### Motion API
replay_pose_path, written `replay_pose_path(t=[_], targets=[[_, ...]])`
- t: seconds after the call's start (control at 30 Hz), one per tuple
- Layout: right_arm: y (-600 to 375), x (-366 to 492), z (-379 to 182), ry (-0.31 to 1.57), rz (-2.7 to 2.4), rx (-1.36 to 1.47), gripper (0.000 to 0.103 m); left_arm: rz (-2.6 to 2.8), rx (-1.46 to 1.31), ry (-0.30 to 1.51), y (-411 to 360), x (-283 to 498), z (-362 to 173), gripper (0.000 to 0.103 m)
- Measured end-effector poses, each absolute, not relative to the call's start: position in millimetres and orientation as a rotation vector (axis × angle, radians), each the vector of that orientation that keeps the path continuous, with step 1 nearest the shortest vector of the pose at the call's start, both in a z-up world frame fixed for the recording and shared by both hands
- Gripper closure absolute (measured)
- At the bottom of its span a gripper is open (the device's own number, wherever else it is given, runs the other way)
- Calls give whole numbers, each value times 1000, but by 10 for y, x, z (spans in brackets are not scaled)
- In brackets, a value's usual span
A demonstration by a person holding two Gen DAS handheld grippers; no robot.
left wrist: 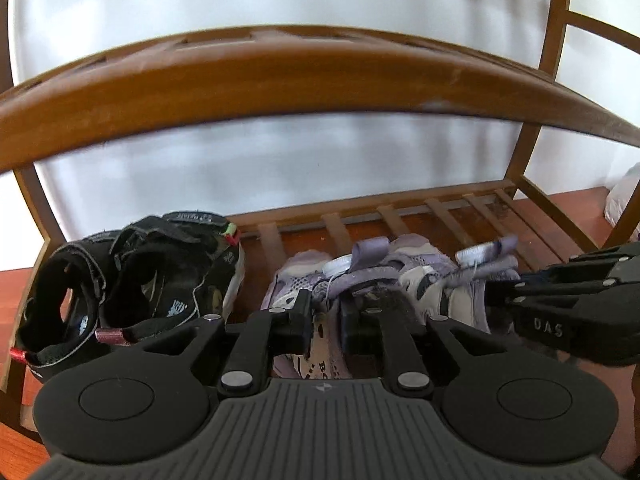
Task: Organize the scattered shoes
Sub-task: 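Carry both lavender sneakers onto the lower shelf beside the sandals, then open both tools and release the sneakers on the shelf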
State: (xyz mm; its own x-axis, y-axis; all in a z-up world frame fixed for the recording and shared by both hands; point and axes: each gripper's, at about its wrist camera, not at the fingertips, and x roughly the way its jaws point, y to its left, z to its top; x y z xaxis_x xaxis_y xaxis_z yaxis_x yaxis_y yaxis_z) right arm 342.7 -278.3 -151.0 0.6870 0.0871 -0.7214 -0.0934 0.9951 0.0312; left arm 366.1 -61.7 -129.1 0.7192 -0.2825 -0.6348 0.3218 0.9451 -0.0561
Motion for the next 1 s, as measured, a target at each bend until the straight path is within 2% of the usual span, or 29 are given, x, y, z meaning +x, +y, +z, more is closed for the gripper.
replay_pose_path(t=[0.1, 0.23, 0.43, 0.57, 0.77, 1.0], targets=[[-2775, 3429, -1506, 813, 108, -17, 89, -327, 62, 700, -599, 3694, -1322, 68], [-2782, 3365, -1455, 807, 107, -20, 75, -328, 62, 702, -571, 3597, -1279, 60], [-2818, 3106, -1276, 781, 108, -13, 74, -331, 58, 705, -535, 3339, -1196, 55], [-2842, 2874, -1159, 762, 112, -8, 69, -318, 54, 693, -520, 3147, -1133, 54], [-2875, 2565, -1105, 759, 126, -4, 68, -325, 73, 692, -524, 2866, -1066, 46], [-2879, 2294, -1194, 791, 134, -2, 67, -353, 93, 730, -594, 2675, -1155, 46]])
